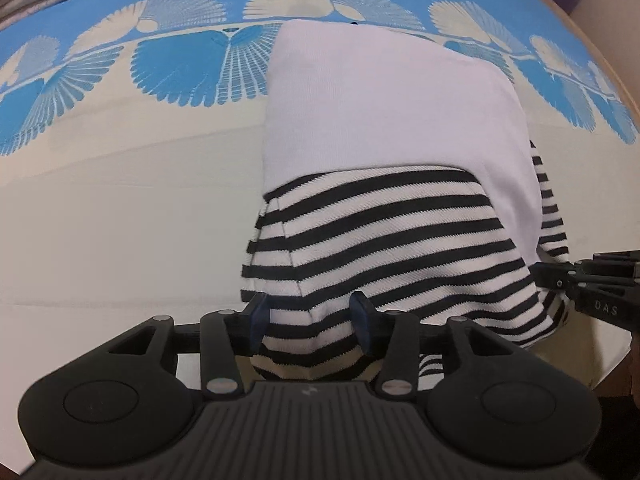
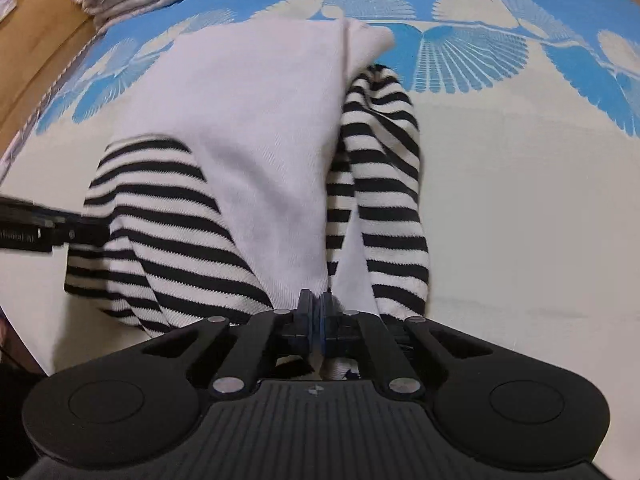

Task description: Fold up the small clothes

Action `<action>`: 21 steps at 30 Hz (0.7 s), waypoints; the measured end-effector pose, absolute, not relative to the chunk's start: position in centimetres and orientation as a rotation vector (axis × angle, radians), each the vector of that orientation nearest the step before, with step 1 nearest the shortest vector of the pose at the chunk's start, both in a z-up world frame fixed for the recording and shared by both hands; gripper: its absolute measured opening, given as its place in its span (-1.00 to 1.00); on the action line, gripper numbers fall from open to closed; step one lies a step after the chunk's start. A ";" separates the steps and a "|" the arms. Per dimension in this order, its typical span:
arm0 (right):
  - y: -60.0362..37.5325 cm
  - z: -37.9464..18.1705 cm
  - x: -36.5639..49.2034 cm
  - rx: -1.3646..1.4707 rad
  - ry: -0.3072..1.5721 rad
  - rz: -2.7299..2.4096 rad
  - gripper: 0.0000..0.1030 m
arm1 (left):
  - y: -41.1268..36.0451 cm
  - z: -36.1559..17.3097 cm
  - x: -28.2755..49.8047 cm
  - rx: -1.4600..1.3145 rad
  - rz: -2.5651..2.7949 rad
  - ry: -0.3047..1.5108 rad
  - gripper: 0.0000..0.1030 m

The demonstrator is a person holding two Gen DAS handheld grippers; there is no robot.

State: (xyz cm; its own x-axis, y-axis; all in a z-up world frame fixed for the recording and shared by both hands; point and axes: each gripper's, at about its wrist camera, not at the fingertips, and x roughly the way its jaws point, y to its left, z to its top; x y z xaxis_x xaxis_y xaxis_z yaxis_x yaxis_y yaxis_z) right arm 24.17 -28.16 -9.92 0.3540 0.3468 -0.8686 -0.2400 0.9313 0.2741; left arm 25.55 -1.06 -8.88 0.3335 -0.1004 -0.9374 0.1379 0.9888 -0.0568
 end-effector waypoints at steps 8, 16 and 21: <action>-30.8 -5.3 23.7 0.268 0.835 0.309 -0.30 | 1.3 -5.5 26.9 -0.126 -0.074 1.020 0.45; -31.5 -7.4 26.4 0.419 0.857 0.274 0.37 | 2.1 -8.1 29.5 -0.270 -0.041 1.048 0.57; -30.2 -10.1 27.7 0.417 0.965 0.243 0.47 | 3.8 -10.7 31.0 -0.451 -0.046 1.072 0.73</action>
State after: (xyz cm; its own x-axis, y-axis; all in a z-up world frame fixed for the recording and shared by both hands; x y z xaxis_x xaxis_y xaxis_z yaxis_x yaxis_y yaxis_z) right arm 27.70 -30.18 -10.13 0.5511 0.3812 -0.7423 -0.0167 0.8944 0.4469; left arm 31.04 3.78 -10.67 0.4861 -0.2517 -0.8369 -0.1798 0.9083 -0.3776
